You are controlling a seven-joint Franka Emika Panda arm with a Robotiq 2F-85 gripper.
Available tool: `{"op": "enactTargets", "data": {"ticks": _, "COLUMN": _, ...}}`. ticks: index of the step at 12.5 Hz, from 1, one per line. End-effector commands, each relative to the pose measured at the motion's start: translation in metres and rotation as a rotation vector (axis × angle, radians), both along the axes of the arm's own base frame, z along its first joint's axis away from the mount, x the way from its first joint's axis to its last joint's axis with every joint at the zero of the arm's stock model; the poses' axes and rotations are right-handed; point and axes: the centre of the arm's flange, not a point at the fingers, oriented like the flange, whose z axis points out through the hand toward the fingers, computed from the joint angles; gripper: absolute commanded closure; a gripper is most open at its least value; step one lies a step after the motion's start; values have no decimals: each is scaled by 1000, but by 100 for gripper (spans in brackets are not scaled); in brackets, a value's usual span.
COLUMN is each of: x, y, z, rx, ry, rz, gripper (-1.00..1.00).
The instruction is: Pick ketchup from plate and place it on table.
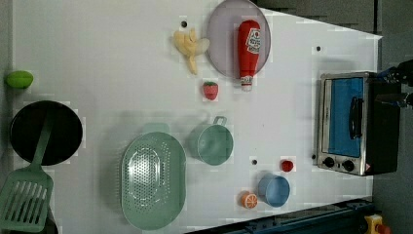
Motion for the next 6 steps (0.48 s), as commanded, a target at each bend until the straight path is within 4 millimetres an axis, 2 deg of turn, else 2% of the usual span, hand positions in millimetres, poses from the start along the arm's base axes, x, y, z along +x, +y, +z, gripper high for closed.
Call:
{"op": "enactTargets", "data": {"ticks": 1, "x": -39, "y": -19, "z": 38, "rx": 23, "ry": 66, "rz": 12, "gripper": -41}}
{"op": "enactTargets", "data": {"ticks": 4, "x": -22, "y": -8, "z": 9, "rx": 27, "ry": 97, "rz": 44, "gripper": -100}}
{"op": "enactTargets", "data": {"ticks": 6, "x": -3, "y": 1, "z": -14, "rx": 31, "ry": 83, "rz": 62, "gripper": -100}}
